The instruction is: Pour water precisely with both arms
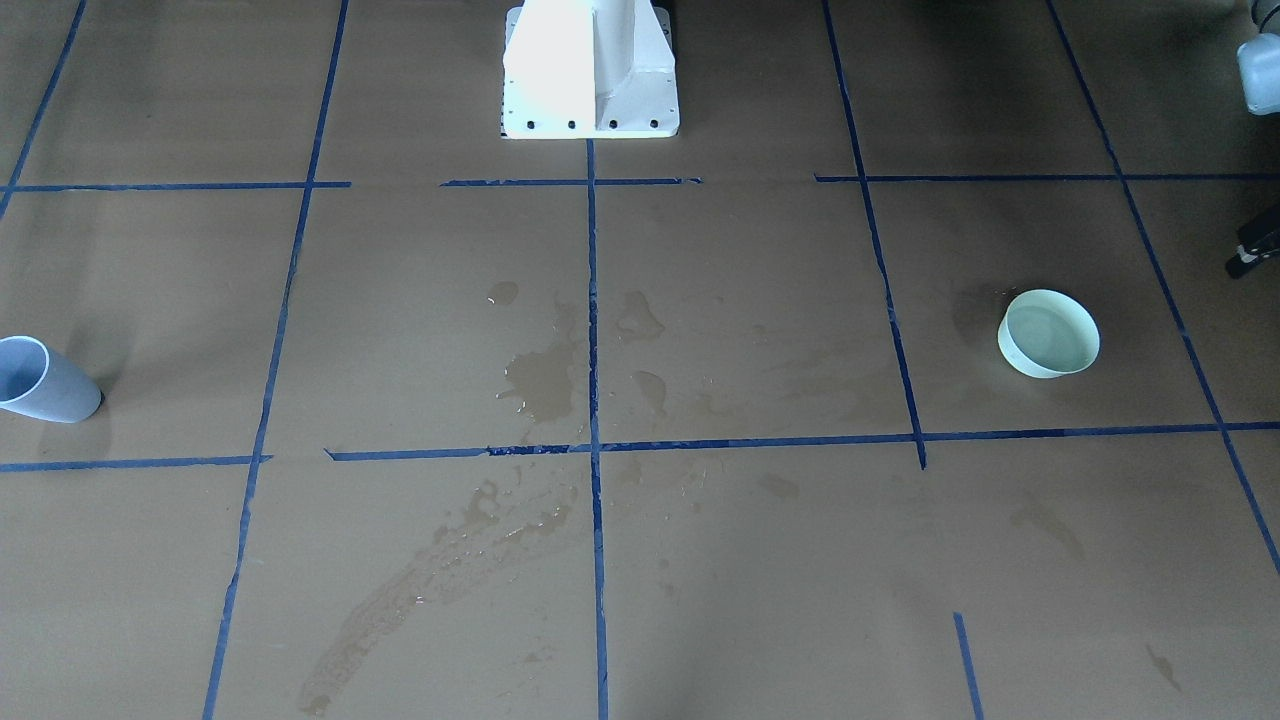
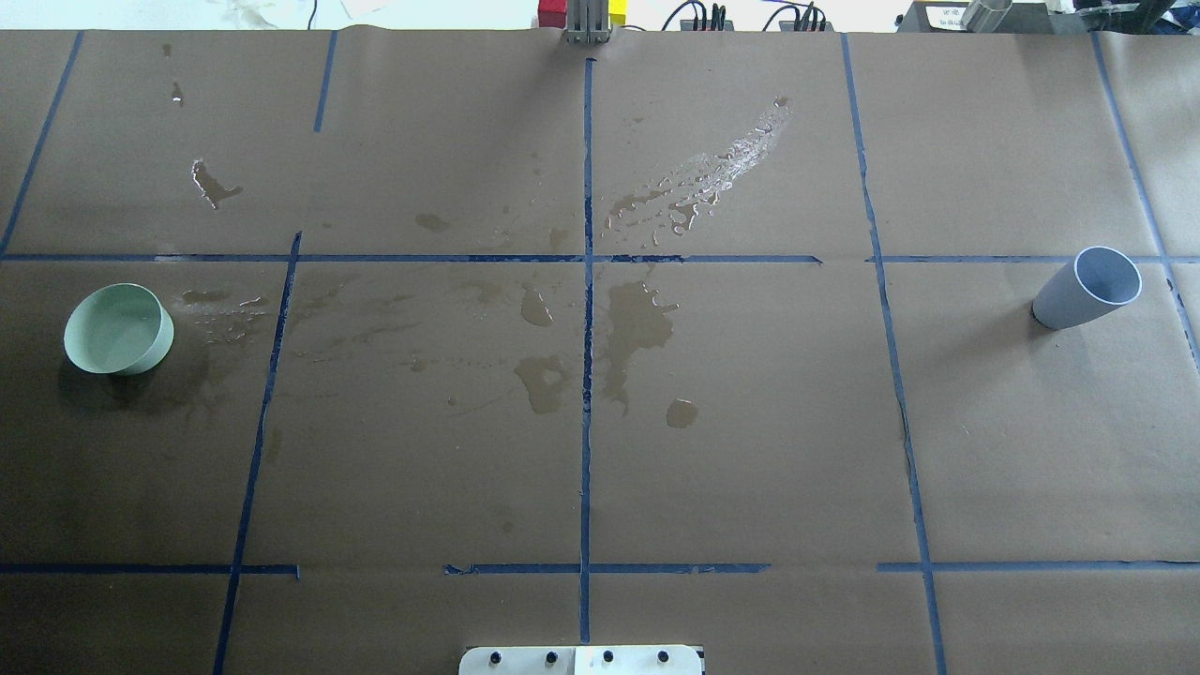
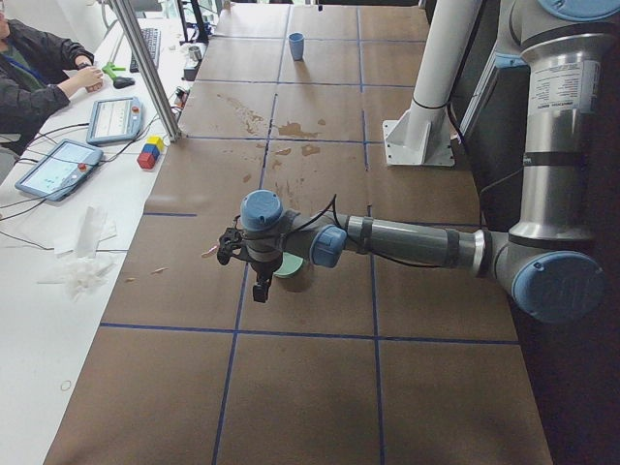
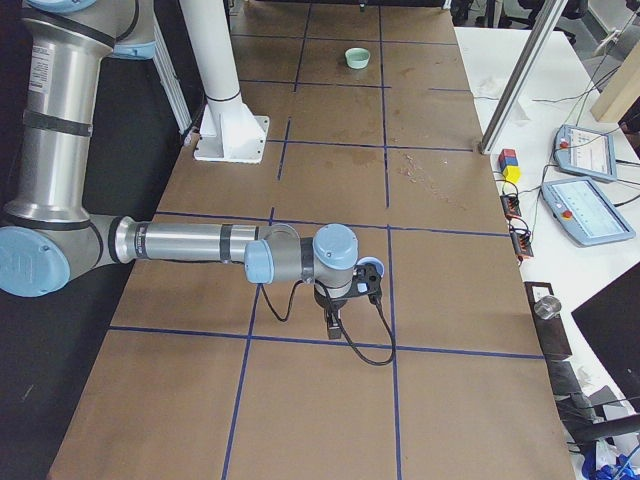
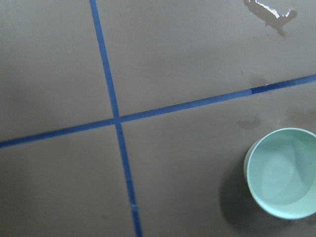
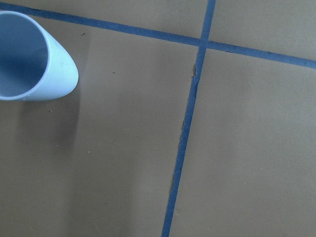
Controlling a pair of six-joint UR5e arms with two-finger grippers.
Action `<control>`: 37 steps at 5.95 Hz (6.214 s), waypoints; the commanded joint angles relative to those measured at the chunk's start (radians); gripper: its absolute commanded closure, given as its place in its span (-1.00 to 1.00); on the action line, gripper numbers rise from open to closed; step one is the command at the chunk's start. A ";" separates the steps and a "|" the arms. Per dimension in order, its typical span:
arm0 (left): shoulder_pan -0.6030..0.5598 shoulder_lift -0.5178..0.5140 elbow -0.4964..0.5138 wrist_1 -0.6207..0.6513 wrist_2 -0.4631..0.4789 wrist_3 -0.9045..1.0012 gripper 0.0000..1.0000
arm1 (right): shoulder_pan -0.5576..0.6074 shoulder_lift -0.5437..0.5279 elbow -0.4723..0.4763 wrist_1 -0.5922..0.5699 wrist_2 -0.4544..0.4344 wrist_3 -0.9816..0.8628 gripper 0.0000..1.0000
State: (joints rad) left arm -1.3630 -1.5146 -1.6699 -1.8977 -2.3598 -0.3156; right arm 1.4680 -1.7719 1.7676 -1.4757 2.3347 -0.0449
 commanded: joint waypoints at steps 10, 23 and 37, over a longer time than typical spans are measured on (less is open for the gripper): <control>0.354 -0.035 0.231 -0.569 0.090 -0.685 1.00 | 0.002 0.000 0.000 0.000 0.000 -0.001 -1.00; 0.831 -0.803 0.243 -0.046 0.505 -1.272 1.00 | 0.000 0.023 0.006 -0.002 -0.009 -0.001 -1.00; 0.631 -0.611 -0.065 0.181 0.269 -0.846 -1.00 | -0.171 0.026 0.089 0.376 -0.027 0.547 -1.00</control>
State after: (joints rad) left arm -0.7321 -2.1267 -1.7356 -1.7165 -2.0917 -1.1620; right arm 1.3555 -1.7442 1.8543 -1.1984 2.3351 0.3666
